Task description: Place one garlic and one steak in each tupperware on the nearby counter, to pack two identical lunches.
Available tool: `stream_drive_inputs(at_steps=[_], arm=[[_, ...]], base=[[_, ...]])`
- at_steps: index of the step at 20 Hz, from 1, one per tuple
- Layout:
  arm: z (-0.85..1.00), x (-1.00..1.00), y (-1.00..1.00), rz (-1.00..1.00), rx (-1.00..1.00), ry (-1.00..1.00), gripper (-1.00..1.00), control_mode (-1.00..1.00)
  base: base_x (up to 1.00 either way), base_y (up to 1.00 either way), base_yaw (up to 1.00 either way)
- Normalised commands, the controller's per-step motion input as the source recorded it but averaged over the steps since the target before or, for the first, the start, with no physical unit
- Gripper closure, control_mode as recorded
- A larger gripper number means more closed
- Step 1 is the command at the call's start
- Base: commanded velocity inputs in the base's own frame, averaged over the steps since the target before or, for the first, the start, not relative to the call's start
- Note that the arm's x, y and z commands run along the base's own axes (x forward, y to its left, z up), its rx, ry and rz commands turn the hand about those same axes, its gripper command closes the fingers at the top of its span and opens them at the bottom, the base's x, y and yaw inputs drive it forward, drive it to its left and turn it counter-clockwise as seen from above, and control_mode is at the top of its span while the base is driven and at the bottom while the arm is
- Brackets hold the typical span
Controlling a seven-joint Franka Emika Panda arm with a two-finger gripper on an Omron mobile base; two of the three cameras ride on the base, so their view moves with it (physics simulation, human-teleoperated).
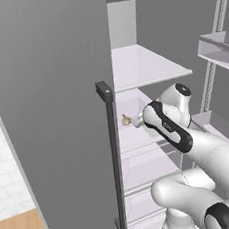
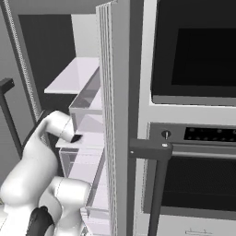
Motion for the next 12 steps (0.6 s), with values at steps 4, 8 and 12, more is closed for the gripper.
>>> stream_drive_inputs(at_steps=[4, 8, 12], arm=[[-0.31, 0.36, 0.28, -0.09, -0.05, -0.01, -1.0, -1.0], [-0.23, 0.41, 0.12, -0.04, 0.0, -0.13, -1.0, -1.0], [0.17, 0.27, 0.0, -0.02, -0.13, 0.0, -1.0, -1.0]], base=[[0.0, 0.0, 0.0], [0.0, 0.0, 0.0], [0.0, 0.0, 0.0]])
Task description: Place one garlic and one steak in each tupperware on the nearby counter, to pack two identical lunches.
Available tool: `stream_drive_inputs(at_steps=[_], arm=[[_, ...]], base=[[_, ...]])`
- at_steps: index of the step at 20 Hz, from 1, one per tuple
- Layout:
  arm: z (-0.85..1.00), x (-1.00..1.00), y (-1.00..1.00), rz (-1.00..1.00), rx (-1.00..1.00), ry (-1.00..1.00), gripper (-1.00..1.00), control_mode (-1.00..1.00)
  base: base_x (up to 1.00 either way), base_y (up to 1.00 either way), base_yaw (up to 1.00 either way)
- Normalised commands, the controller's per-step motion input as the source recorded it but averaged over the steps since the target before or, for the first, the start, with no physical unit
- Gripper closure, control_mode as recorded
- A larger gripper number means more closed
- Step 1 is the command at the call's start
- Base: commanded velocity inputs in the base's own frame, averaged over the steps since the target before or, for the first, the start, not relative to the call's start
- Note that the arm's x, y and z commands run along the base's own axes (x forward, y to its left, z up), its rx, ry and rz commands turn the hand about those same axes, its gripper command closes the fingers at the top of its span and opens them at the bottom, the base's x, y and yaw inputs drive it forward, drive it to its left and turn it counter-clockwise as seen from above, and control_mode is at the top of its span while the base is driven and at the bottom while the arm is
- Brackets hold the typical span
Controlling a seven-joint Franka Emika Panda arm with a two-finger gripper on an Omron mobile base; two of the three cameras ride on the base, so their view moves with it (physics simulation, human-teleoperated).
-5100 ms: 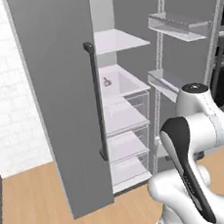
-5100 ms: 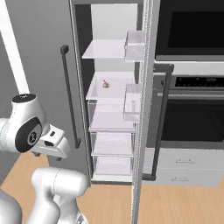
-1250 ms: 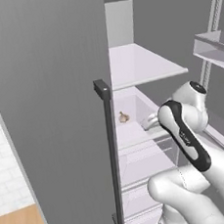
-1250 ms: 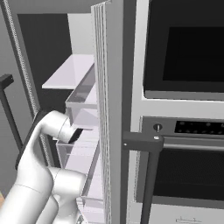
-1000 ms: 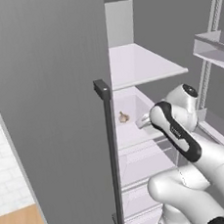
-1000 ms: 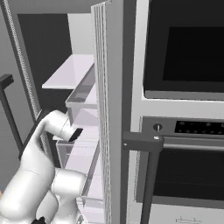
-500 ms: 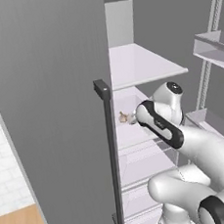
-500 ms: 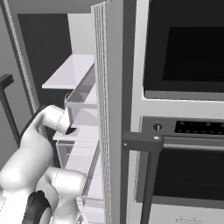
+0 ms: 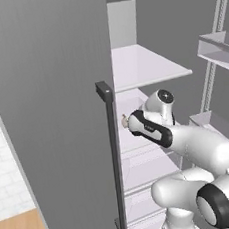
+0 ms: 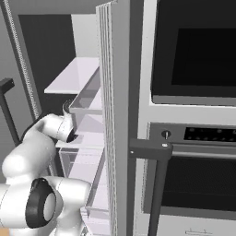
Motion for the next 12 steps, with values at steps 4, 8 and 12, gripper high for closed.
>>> stream_drive_inputs(at_steps=[4, 8, 12], arm=[[0.09, 0.19, 0.0, 0.0, -0.12, 0.0, -1.0, -1.0], [0.08, 0.11, 0.0, 0.0, -0.12, 0.05, -1.0, -1.0], [-0.11, 0.12, -0.01, 0.0, -0.02, 0.01, -1.0, -1.0]], base=[[0.0, 0.0, 0.0], [0.0, 0.0, 0.0], [0.0, 0.0, 0.0]])
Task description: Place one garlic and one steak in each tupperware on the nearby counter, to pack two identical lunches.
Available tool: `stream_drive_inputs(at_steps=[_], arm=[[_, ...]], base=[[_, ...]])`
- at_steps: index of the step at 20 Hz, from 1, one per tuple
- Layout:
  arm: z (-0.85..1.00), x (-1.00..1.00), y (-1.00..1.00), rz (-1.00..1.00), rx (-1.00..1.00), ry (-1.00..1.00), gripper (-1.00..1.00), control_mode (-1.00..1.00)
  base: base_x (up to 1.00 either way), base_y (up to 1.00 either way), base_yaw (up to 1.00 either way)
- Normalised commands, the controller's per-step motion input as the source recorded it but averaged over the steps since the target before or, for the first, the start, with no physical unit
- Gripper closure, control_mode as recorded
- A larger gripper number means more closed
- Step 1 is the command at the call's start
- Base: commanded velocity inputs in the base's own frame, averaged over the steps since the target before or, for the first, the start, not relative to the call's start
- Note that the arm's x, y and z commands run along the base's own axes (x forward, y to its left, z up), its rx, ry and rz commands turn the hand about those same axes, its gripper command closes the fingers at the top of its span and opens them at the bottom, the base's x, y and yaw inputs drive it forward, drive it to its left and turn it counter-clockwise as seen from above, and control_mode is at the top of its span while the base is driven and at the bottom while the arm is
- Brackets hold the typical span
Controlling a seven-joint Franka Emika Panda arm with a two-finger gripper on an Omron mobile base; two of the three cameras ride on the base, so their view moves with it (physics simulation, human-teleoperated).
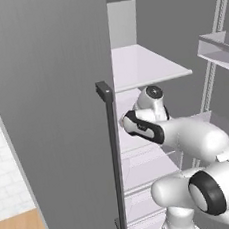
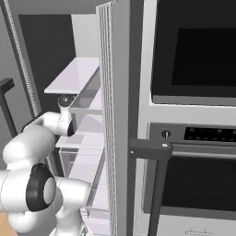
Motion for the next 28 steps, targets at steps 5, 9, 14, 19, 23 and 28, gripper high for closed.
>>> stream_drive_inputs(at_steps=[5, 9, 14, 19, 23, 28], arm=[[-0.22, 0.33, -0.05, 0.0, 0.0, 0.01, -1.0, -1.0], [-0.03, 0.41, -0.05, 0.0, -0.04, 0.06, -1.0, -1.0], [-0.08, 0.3, 0.0, 0.0, -0.03, 0.04, -1.0, -1.0], [-0.17, 0.03, 0.0, 0.0, 0.0, 0.04, -1.0, -1.0], [-0.11, 0.01, 0.0, 0.0, 0.0, 0.0, -1.0, -1.0], [-0.05, 0.1, 0.01, 0.0, -0.02, 0.06, -1.0, -1.0]], base=[[0.0, 0.0, 0.0], [0.0, 0.0, 0.0], [0.0, 0.0, 0.0], [0.0, 0.0, 0.0], [0.0, 0.0, 0.0], [0.0, 0.0, 0.0]])
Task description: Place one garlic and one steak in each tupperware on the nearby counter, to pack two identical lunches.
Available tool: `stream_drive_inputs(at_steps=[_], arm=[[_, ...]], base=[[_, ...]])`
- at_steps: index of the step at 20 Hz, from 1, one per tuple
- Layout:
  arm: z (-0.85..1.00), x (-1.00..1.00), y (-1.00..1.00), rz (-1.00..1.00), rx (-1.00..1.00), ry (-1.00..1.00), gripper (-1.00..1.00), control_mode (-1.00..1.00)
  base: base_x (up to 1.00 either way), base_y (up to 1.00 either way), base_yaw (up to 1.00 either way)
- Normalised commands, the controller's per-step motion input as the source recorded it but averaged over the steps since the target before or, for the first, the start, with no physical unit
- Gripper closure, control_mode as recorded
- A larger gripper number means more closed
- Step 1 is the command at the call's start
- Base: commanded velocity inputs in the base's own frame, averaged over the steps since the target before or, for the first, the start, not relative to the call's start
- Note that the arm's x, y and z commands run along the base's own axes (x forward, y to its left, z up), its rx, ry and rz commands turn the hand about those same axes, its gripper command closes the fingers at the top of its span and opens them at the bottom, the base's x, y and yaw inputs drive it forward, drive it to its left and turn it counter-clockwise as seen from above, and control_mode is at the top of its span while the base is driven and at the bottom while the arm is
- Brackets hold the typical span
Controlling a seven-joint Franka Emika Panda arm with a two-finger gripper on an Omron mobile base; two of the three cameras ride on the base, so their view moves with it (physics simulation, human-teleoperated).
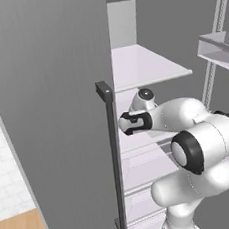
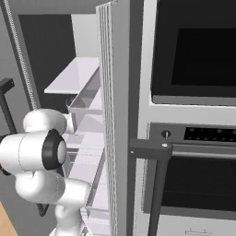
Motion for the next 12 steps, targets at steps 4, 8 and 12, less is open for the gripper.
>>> stream_drive_inputs(at_steps=[4, 8, 12], arm=[[0.05, 0.31, 0.12, 0.0, -0.06, 0.13, -1.0, -1.0], [-0.13, 0.13, 0.01, 0.0, 0.0, -0.01, -1.0, -1.0], [-0.14, 0.27, 0.02, 0.0, 0.0, 0.0, -1.0, -1.0]], base=[[0.0, 0.0, 0.0], [0.0, 0.0, 0.0], [0.0, 0.0, 0.0]])
